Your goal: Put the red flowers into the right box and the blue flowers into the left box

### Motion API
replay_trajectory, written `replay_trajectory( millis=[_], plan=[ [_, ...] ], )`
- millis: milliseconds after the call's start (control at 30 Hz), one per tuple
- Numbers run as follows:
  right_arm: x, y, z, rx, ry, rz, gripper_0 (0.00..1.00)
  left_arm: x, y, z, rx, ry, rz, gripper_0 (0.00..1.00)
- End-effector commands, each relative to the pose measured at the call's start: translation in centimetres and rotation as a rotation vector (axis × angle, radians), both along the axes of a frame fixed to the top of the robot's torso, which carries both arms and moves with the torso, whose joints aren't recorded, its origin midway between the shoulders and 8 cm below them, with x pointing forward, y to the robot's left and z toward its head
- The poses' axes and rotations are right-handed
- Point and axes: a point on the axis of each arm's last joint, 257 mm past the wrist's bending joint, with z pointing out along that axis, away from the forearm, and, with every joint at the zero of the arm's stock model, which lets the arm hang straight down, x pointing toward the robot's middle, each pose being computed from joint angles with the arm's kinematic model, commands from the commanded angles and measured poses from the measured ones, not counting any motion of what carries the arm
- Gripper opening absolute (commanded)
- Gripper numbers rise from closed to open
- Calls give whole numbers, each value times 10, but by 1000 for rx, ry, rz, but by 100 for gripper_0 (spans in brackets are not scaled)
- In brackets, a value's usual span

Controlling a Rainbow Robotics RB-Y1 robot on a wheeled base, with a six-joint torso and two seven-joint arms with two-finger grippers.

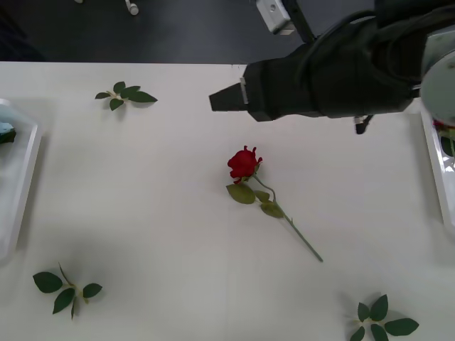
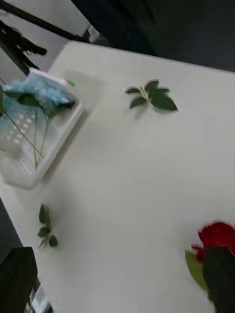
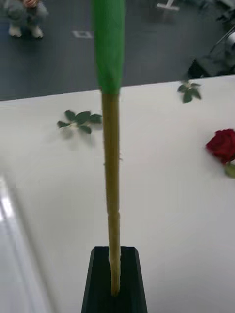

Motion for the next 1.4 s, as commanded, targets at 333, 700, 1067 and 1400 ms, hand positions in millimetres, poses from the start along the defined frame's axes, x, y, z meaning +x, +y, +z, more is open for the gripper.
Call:
replay_trajectory(
  millis=[333,700,1067,1400],
  plan=[
    [-18,-61,-70,-322,203,-156,100,-5,97,-40,39,245,381,1],
    [-11,-87,-162,-512,166,-270,100,6,126,-98,22,330,498,1],
    [-2,-107,-210,-683,54,-104,100,14,138,-161,99,455,538,2],
    [1,-109,-240,-665,102,-118,100,24,127,-186,108,436,557,35]
  ],
)
